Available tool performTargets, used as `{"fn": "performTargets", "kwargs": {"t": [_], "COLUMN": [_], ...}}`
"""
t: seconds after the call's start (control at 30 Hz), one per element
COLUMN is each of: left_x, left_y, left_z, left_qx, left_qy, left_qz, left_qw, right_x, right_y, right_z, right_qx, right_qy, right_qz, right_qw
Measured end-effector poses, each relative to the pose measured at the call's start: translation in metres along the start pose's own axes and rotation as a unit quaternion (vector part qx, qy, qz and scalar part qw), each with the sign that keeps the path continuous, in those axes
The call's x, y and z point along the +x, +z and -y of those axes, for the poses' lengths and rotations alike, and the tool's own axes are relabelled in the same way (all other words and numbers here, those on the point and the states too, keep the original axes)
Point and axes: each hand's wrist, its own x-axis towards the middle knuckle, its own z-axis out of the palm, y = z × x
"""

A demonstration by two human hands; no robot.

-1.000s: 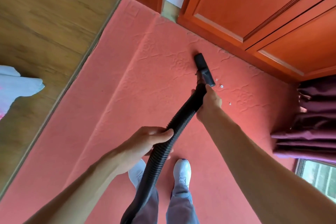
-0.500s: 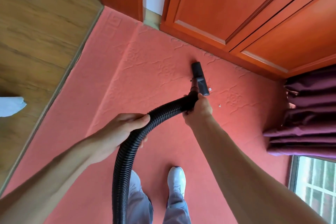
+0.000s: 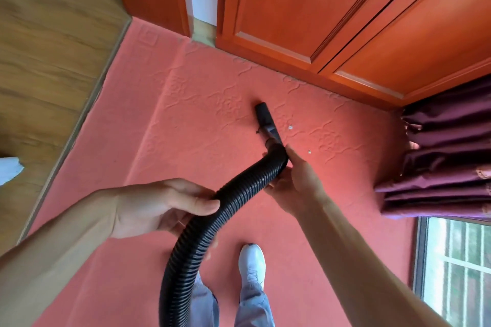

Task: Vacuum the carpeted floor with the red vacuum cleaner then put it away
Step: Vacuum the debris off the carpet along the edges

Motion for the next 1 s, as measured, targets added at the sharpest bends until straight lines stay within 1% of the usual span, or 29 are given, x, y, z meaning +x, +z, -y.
{"fn": "performTargets", "kwargs": {"t": [0.07,0.1,0.17,0.27,0.33,0.4,0.53,0.63,0.73,0.83,0.87,0.97,1.0], "left_x": [0.0,0.001,0.008,0.031,0.044,0.048,0.037,0.03,0.032,0.039,0.042,0.054,0.058], "left_y": [0.001,0.003,0.013,0.031,0.043,0.051,0.049,0.046,0.05,0.056,0.058,0.065,0.069], "left_z": [0.0,0.0,-0.002,0.002,0.004,0.007,0.01,0.01,0.01,0.006,0.005,0.005,0.005], "left_qx": [0.01,0.008,0.009,0.038,0.027,0.016,0.017,0.03,0.037,0.033,0.035,0.053,0.057], "left_qy": [-0.003,0.003,0.015,0.037,0.044,0.052,0.062,0.037,0.006,0.014,0.019,0.026,0.031], "left_qz": [0.0,-0.015,-0.081,-0.192,-0.221,-0.21,-0.091,-0.004,0.038,0.023,-0.001,-0.123,-0.151], "left_qw": [1.0,1.0,0.997,0.98,0.974,0.976,0.994,0.999,0.999,0.999,0.999,0.991,0.986], "right_x": [0.003,0.01,0.026,0.047,0.052,0.049,0.012,-0.027,-0.04,-0.02,-0.01,0.017,0.022], "right_y": [-0.005,-0.005,-0.003,-0.006,-0.012,-0.02,-0.045,-0.062,-0.066,-0.058,-0.056,-0.056,-0.058], "right_z": [-0.008,-0.008,-0.004,0.007,0.014,0.02,0.032,0.022,0.011,0.015,0.019,0.029,0.031], "right_qx": [0.005,0.007,0.02,0.019,0.004,0.007,0.029,0.038,0.066,0.08,0.091,0.099,0.093], "right_qy": [-0.012,-0.022,-0.041,-0.065,-0.071,-0.068,-0.077,-0.052,-0.041,-0.065,-0.069,-0.089,-0.093], "right_qz": [-0.015,-0.03,-0.062,-0.12,-0.136,-0.116,-0.051,-0.037,-0.031,-0.062,-0.082,-0.148,-0.164], "right_qw": [1.0,0.999,0.997,0.99,0.988,0.991,0.995,0.997,0.996,0.993,0.99,0.98,0.978]}}
